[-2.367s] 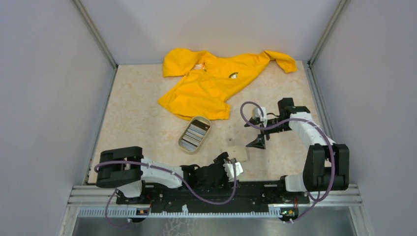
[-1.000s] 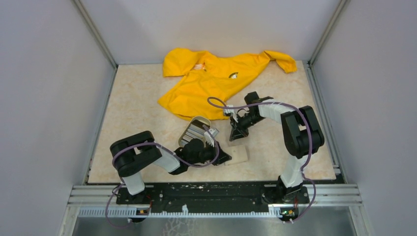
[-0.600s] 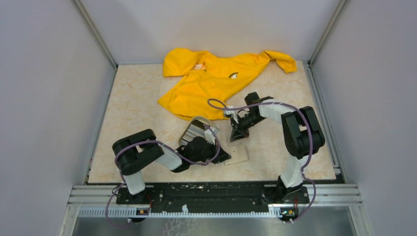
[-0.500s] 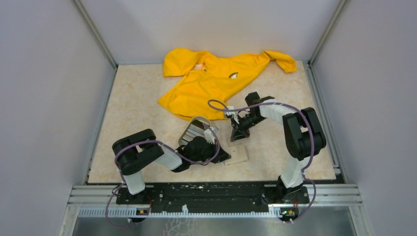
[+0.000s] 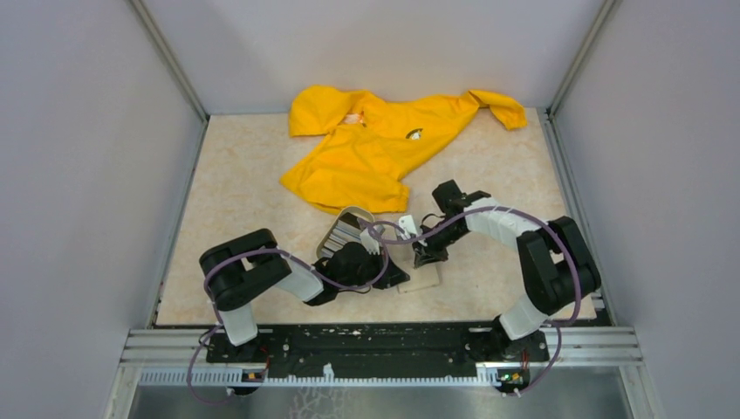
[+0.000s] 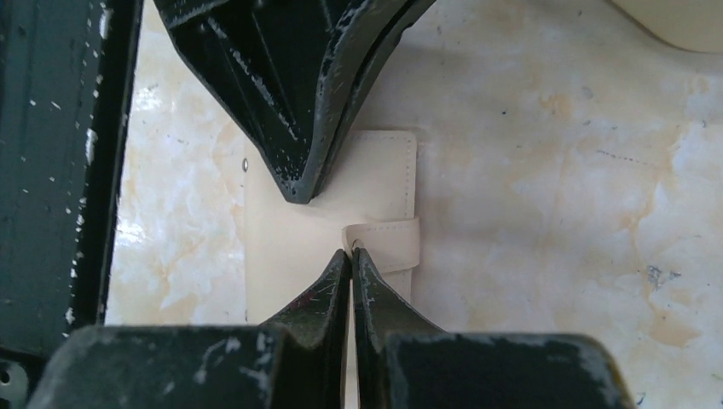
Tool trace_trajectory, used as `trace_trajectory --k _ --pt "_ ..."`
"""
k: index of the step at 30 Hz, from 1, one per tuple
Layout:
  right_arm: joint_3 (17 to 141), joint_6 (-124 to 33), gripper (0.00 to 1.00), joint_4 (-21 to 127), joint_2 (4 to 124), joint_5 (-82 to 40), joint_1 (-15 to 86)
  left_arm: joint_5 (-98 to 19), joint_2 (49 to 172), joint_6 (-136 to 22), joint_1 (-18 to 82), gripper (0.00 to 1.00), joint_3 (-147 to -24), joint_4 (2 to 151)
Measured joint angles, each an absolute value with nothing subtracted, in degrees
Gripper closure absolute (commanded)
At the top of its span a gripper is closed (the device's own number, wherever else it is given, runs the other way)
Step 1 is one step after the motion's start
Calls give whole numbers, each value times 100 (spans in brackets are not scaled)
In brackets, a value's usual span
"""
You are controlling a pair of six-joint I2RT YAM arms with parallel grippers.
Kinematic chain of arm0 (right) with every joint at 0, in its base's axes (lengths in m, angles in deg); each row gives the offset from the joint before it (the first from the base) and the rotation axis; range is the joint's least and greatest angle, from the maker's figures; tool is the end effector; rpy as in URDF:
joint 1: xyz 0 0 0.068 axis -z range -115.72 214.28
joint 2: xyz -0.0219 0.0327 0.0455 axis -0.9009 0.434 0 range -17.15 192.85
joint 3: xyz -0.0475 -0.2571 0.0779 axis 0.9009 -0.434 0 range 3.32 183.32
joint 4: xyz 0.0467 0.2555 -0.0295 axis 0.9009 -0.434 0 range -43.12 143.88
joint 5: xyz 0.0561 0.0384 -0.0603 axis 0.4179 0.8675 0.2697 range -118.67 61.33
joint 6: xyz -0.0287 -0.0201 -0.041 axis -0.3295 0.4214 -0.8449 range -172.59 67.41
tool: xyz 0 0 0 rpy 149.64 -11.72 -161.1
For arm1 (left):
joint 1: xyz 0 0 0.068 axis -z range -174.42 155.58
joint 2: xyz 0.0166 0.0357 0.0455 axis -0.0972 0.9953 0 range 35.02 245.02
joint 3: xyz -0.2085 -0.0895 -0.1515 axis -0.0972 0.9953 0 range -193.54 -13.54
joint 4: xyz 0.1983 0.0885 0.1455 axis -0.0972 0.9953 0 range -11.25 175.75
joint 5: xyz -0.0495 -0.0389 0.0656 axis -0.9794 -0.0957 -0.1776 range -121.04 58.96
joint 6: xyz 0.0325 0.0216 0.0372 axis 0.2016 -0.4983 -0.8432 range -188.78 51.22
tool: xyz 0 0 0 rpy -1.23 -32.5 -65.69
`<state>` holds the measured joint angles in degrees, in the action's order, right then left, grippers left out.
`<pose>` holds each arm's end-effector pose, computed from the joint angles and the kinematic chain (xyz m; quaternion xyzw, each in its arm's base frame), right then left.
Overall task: Put the credit cards into the card holder
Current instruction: Close the card holder at the center of the board.
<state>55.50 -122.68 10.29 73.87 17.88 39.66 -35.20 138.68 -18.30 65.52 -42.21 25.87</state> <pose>0.2311 0.1344 0.1730 -0.6919 0.6018 0.3402 0.2083 0.1506 -0.2654 0.1078 0.0886 0.8245 -0.4755 0.2937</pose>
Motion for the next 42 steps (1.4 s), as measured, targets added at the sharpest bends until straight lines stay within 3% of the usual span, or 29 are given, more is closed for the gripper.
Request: trace_trajectory --k 42 --pt "4258 -12714 100 2281 6095 588 3351 -3640 14014 -1708 6504 100 -4291 2475"
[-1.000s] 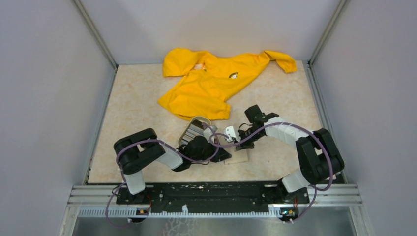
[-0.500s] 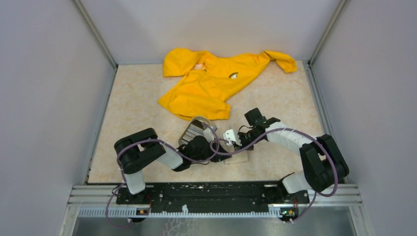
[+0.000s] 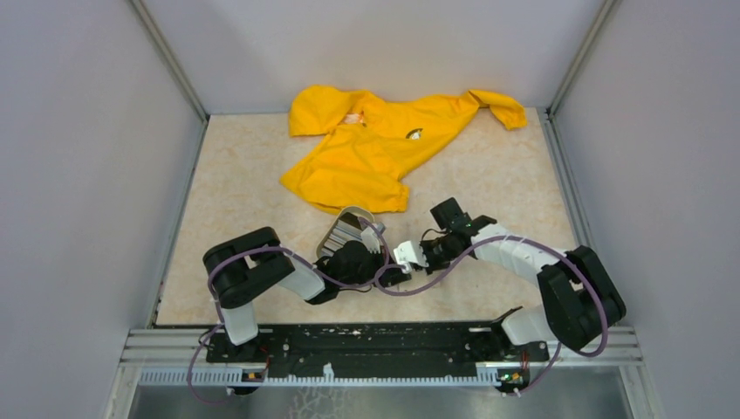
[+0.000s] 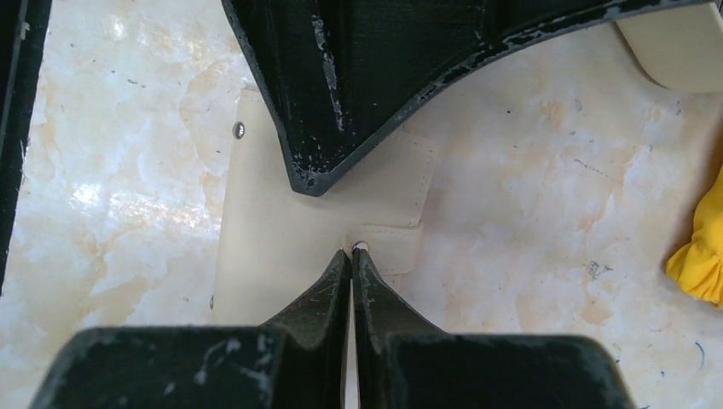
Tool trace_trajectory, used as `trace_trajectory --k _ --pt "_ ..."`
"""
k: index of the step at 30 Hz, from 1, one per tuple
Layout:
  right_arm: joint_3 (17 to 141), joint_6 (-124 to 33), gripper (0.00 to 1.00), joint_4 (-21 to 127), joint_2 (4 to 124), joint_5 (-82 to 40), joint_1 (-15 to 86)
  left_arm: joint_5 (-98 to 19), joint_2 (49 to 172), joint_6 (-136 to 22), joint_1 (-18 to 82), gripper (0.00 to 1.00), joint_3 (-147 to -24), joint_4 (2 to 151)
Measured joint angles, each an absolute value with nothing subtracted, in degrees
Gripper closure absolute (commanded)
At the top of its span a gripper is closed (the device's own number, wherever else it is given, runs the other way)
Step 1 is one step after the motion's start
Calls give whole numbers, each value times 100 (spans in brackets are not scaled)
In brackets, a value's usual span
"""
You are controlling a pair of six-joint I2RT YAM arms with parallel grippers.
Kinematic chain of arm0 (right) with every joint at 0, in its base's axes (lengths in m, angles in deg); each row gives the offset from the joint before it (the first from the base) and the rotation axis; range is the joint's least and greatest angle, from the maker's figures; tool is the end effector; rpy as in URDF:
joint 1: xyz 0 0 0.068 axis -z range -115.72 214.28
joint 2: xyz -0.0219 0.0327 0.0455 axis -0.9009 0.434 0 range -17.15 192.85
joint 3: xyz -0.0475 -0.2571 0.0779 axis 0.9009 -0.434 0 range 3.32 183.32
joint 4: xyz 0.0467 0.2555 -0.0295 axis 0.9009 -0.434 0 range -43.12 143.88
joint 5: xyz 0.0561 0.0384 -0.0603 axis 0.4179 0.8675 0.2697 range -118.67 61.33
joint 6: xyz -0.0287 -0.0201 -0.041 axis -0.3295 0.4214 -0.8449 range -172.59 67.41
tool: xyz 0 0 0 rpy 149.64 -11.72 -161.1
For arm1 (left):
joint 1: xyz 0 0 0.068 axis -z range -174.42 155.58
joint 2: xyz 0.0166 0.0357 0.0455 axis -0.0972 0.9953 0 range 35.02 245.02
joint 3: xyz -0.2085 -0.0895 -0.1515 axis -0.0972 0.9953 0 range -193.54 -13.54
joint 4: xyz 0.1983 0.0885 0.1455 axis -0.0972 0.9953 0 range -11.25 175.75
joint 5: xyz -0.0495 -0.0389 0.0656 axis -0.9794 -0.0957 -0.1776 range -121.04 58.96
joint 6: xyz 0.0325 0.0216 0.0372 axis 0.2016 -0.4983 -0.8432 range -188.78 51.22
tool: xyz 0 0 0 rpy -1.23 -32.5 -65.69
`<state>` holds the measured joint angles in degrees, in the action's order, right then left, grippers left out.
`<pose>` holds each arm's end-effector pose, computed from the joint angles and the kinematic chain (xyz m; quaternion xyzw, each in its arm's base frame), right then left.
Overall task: Put the credit cards into the card holder
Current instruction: Close the card holder at the center of the board.
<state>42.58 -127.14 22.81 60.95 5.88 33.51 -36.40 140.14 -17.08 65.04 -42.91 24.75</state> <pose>0.1868 0.1348 0.1679 -0.7790 0.5292 0.2092 0.2635 0.1541 -0.2678 0.1052 0.0822 0.8232 -0.4842 0.2848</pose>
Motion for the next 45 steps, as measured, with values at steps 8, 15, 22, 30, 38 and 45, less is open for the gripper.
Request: trace_trajectory --k 8,15,22,30,38,45 --pt "4121 -12943 100 2399 5942 234 3131 -3642 14016 -1694 6504 100 -4291 2473" --pt "3965 -13166 100 2544 5756 -337 2728 -3647 14025 -1692 6504 100 -4291 2462" --pt "3817 -13400 100 2664 5651 -944 2294 -3671 14056 -1688 6495 100 -4291 2410" --pt "3666 -13568 100 2775 5507 -1167 2151 -3688 14086 -1673 6493 100 -4291 2359" --pt "3692 -13815 100 2692 5571 -1309 2049 -3739 14099 -1598 6465 100 -4291 2338" --pt "3705 -14154 100 2611 5575 -1539 1898 -4082 14263 -1384 6310 100 -4278 2069"
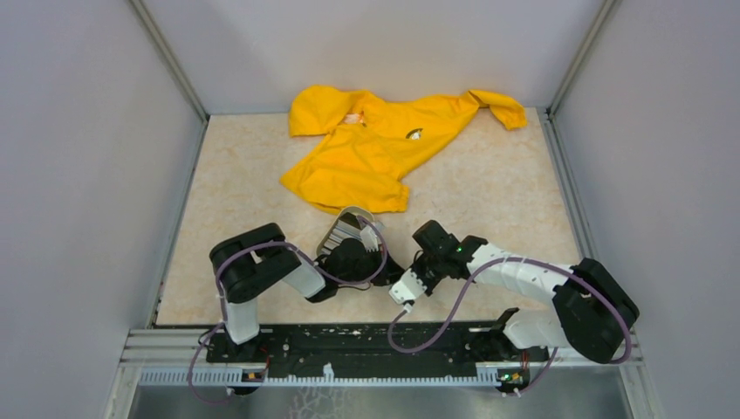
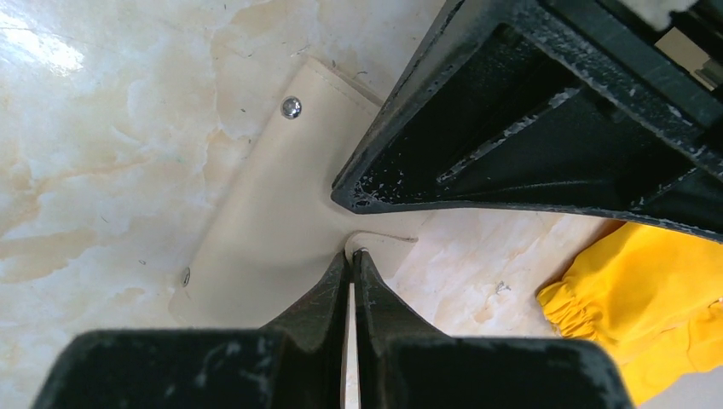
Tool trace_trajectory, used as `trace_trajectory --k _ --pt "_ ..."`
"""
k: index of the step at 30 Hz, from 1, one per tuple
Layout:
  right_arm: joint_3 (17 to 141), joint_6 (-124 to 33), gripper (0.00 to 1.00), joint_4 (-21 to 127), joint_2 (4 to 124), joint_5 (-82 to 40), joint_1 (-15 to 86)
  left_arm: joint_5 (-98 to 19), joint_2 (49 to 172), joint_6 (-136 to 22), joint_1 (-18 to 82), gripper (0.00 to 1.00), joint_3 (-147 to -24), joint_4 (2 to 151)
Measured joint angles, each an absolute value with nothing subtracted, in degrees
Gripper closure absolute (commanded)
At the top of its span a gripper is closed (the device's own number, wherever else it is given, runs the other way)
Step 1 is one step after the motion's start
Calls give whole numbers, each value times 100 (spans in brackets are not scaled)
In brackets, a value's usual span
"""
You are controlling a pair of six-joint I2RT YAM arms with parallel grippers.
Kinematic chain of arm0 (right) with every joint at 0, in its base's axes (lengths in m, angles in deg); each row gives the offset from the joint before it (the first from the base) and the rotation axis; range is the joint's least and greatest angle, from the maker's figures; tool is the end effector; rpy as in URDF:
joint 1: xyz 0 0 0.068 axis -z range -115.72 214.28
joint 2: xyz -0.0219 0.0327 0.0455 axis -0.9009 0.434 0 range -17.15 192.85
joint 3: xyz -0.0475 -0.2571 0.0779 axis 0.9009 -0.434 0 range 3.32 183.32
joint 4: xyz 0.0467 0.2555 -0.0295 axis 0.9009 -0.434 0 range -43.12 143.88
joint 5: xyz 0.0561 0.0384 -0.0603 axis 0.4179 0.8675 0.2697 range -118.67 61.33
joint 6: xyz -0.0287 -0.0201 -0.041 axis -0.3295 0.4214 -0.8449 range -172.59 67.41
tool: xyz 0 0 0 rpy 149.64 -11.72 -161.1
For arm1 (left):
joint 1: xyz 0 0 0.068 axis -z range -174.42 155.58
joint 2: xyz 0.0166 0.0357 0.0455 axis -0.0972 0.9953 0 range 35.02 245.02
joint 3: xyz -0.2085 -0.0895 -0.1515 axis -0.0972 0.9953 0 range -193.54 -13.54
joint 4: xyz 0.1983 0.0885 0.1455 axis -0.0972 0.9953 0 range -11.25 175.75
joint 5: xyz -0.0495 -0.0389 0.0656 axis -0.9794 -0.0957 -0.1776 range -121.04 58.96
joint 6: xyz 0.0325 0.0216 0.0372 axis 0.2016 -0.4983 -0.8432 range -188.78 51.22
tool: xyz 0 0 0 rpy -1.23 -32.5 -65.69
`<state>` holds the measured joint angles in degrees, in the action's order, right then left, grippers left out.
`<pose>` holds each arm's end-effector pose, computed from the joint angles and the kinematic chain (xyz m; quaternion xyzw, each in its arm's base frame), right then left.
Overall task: Put the credit cards into the card holder
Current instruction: Reset both arms
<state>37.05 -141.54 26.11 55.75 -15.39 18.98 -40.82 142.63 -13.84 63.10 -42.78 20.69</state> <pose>0.1437 0.1570 0.1577 -0.9057 0.3571 0.0313 0.2264 0.1615 -0.2650 0.0995 0.0671 0.8164 -0.5121 0.2583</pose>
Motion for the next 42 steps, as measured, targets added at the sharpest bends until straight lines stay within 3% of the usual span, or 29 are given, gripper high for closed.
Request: trace_trajectory --k 7,11,15,19,26,34,42 --pt "3749 -13776 54 2745 5527 -1574 1859 -4289 14316 -1356 6231 100 -4278 1977" --pt "3891 -13256 38 2428 5308 -1150 2127 -4320 14102 -1592 6209 98 -4273 2226" --pt "4088 -12794 25 1833 4854 -757 2575 -4237 13365 -1968 6139 85 -4243 2755" --pt "4429 -12220 2 1571 4323 -601 3004 -4025 12329 -2525 6128 69 -4251 3448" --pt "5211 -9914 2 1877 3551 -367 4656 -3122 10338 -3830 6128 4 -4299 5142" --pt "6678 -6943 2 2421 3503 -652 5203 -1933 8266 -4829 6089 2 -4664 6731" --pt "7983 -5125 2 2382 3470 -1340 5205 -1406 7455 -5073 6069 1 -5480 7926"
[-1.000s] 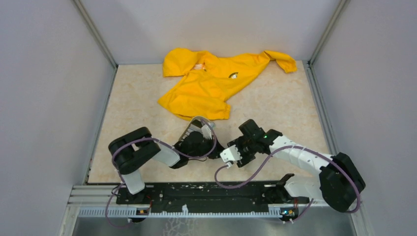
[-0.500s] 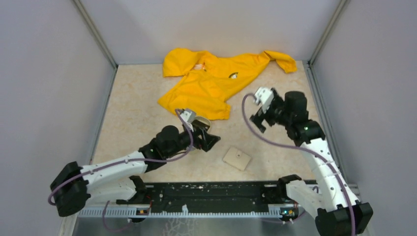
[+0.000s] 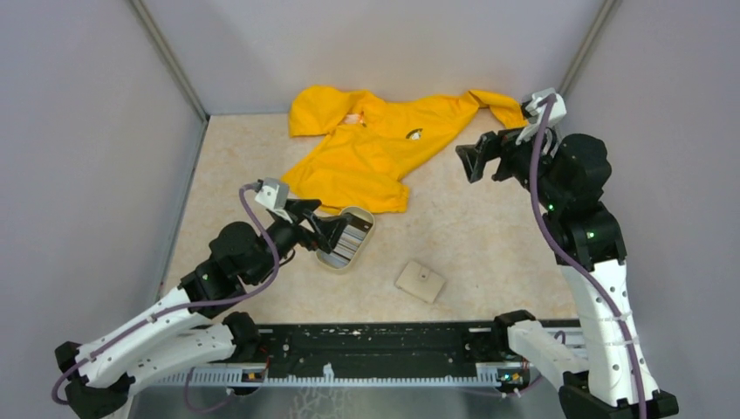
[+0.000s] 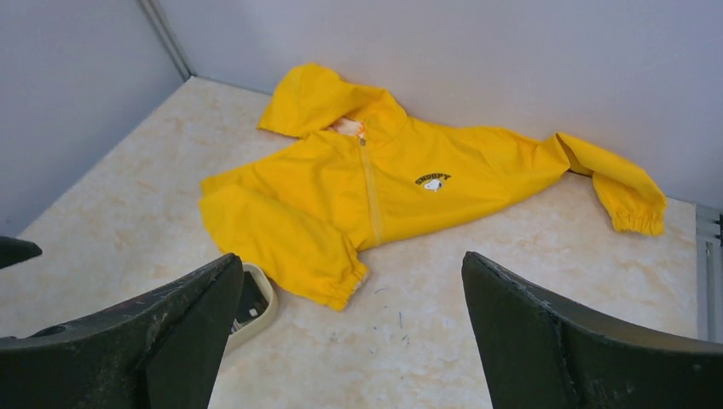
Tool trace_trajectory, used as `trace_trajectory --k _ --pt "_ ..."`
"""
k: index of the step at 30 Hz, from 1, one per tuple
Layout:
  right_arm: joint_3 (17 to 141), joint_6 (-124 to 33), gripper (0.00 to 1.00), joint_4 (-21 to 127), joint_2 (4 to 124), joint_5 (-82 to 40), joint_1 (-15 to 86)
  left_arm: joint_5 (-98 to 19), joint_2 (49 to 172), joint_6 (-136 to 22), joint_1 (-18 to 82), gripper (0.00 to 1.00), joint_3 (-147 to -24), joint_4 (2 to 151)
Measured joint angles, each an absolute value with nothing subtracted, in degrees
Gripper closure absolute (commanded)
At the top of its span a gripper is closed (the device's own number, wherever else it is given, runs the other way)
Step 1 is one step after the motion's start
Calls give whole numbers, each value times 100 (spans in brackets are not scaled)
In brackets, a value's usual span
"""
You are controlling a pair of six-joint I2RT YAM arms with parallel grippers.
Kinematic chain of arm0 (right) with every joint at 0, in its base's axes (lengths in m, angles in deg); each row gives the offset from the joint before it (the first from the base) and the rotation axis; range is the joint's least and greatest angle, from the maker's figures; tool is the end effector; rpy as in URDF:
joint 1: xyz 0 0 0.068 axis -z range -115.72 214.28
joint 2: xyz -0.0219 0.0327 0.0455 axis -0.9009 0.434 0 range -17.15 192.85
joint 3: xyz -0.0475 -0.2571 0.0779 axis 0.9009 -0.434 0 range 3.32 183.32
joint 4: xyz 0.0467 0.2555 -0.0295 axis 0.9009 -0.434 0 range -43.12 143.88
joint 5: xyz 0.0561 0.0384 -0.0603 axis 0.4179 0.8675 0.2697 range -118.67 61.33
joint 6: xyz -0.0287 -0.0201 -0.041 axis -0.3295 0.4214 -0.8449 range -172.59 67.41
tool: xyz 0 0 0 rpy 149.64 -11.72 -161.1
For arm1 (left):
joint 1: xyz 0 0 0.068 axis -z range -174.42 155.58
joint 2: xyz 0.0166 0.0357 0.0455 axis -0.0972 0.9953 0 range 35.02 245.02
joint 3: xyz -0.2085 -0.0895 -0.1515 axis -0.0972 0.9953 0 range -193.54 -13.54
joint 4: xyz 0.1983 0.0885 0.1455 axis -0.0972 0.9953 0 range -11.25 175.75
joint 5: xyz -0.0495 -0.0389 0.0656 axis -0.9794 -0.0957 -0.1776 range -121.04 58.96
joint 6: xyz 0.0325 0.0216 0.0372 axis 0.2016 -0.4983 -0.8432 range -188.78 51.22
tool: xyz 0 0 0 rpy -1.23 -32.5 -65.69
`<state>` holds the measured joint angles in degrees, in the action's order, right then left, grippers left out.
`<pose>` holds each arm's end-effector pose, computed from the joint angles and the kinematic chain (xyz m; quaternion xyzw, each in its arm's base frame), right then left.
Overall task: Put the credit cards into the card holder
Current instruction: Reset both arms
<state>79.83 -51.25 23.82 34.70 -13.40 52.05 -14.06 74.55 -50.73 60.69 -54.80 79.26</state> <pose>0.1567 0.0437 0.4676 -0.1586 0.7213 0.1764 0.6507 0.1043 -0.1313 0.3512 0.1199 0.6895 -0.3383 0.6291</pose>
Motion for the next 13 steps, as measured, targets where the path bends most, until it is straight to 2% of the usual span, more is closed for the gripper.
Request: trace_trajectory --k 13 --pt "8138 -4500 1 2117 3450 -1487 5205 -1566 7385 -5063 6069 1 -5532 8562"
